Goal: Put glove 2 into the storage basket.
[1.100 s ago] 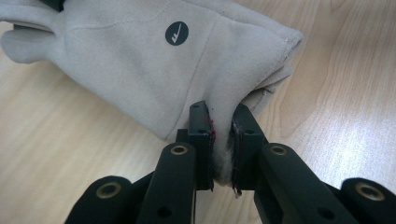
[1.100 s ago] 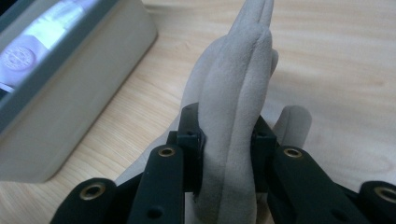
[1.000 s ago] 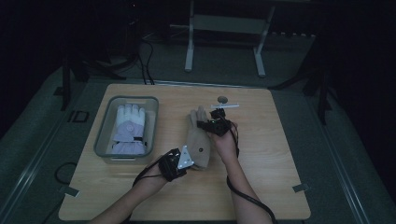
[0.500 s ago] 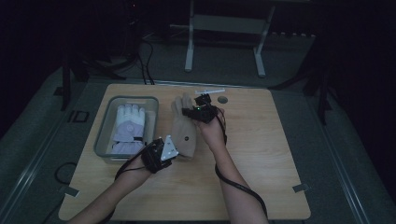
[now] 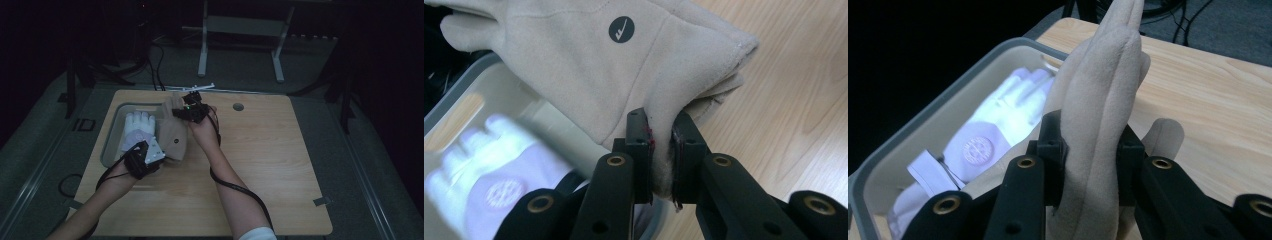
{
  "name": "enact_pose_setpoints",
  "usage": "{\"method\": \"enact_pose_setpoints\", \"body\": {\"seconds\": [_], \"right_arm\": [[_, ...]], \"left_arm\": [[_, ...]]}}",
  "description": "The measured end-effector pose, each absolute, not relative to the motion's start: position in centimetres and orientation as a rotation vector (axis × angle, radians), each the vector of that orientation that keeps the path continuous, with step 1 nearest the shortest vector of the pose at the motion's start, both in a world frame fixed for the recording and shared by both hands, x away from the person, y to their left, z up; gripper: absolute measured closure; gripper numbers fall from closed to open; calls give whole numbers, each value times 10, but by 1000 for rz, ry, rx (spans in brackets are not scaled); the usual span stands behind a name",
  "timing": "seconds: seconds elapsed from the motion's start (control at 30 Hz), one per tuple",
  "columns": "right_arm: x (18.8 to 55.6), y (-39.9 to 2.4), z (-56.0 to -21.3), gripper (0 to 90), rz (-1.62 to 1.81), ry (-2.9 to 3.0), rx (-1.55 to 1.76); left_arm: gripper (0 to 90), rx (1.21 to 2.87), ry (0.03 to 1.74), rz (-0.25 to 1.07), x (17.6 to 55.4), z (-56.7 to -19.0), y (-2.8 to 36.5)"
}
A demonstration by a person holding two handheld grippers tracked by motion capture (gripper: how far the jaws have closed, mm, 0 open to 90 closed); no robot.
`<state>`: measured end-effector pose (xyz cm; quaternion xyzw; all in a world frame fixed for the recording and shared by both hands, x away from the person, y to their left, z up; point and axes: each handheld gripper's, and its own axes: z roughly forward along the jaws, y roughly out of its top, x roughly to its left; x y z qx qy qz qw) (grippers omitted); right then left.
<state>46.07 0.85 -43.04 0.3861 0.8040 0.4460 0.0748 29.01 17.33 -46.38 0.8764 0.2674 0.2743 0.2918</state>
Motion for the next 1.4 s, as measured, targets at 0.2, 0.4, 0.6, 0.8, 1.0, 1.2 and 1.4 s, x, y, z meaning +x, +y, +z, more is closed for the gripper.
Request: {"method": "enact_pose_setpoints", "body": {"seconds": [0.2,0.4,0.6,0.8,1.0,1.2,1.4], "right_arm": [[463,34,-430,730,1323,2437,1114],[467,66,-435,729,1319,2473,1073],[473,84,-442,729,1313,2498,1073],[479,101,-453,728,1277,2524,1069],[486,111,-474,716,1177,2554,1073],[492,109,-482,586,1136,2595,1080],[492,95,-470,365,1182,2581,1054]], "left_arm": [[817,2343,764,753,289,-464,195],[816,2345,815,764,289,-467,216],[817,2347,857,774,290,-470,235],[816,2352,893,727,296,-478,241],[813,2389,889,698,302,-490,236],[796,2401,907,631,309,-495,236],[695,2366,929,618,310,-492,238]]}}
